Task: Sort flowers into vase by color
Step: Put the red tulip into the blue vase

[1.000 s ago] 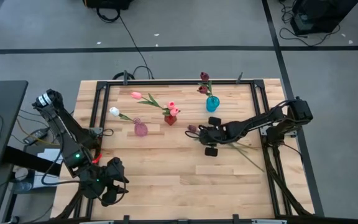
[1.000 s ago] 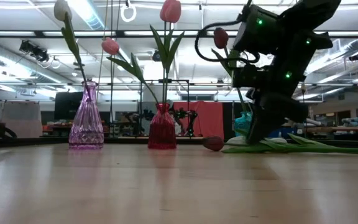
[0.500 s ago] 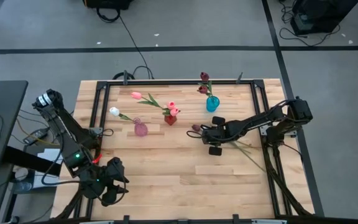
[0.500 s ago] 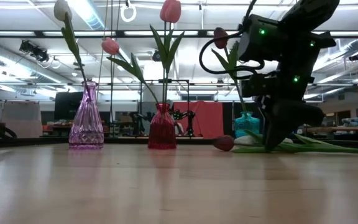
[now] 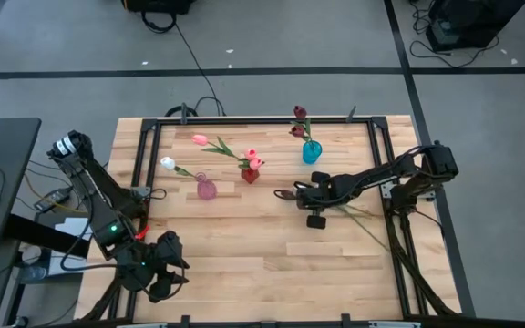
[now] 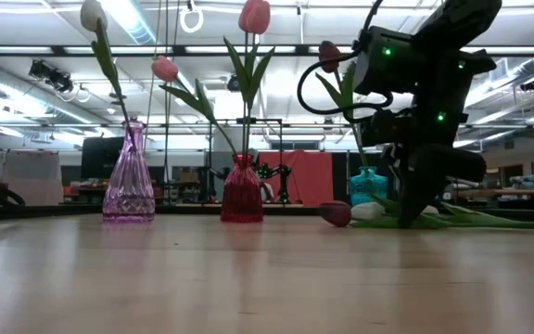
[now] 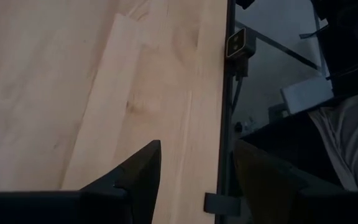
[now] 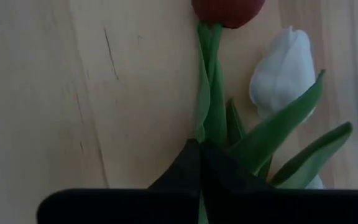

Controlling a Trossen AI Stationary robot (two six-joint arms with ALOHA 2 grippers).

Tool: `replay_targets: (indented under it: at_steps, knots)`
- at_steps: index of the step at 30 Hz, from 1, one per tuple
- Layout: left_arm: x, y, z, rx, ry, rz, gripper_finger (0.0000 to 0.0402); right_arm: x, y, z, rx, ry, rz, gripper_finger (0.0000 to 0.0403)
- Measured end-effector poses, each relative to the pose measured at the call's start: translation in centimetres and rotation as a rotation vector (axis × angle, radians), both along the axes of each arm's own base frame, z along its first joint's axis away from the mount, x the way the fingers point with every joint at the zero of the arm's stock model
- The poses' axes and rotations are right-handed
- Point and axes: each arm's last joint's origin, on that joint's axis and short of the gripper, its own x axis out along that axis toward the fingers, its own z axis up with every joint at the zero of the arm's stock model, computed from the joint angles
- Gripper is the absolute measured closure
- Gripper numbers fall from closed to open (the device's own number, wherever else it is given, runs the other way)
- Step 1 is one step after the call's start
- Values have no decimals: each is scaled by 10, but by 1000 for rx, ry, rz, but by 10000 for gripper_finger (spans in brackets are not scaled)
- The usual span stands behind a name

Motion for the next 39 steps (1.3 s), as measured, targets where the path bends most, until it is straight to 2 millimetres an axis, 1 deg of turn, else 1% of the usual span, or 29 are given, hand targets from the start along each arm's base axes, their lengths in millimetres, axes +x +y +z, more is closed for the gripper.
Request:
replay_targets:
  at_steps: [4, 7, 11, 16, 20, 23, 26, 30, 34, 39]
  knots:
    - [1, -1, 2, -20, -13, 0, 195, 0, 1, 5, 41, -4, 7, 398]
    - [1, -1, 1, -14, -15, -5, 195, 5, 4, 18, 78, -62, 12, 397]
    - [1, -1, 2, -14, -16, -5, 195, 7, 9, 35, 86, -129, 34, 399]
    - [1, -1, 2, 11, -47, 10, 195, 7, 14, 58, 108, -261, 62, 399]
    - [-4, -7, 5, 83, -164, 24, 195, 6, 20, 80, 133, -418, 151, 399]
    - [-11, -12, 7, 112, -222, 19, 195, 1, 19, 88, 170, -520, 196, 399]
    - [-18, -17, 9, 122, -272, 20, 195, -5, 16, 94, 192, -606, 205, 399]
    - [-24, -20, 9, 136, -299, 16, 195, -10, 15, 106, 204, -734, 222, 398]
    - [-26, -20, 10, 177, -341, 34, 195, -17, 14, 127, 187, -876, 263, 398]
    - [-25, -19, 11, 227, -380, 63, 195, -32, 10, 156, 129, -1043, 282, 398]
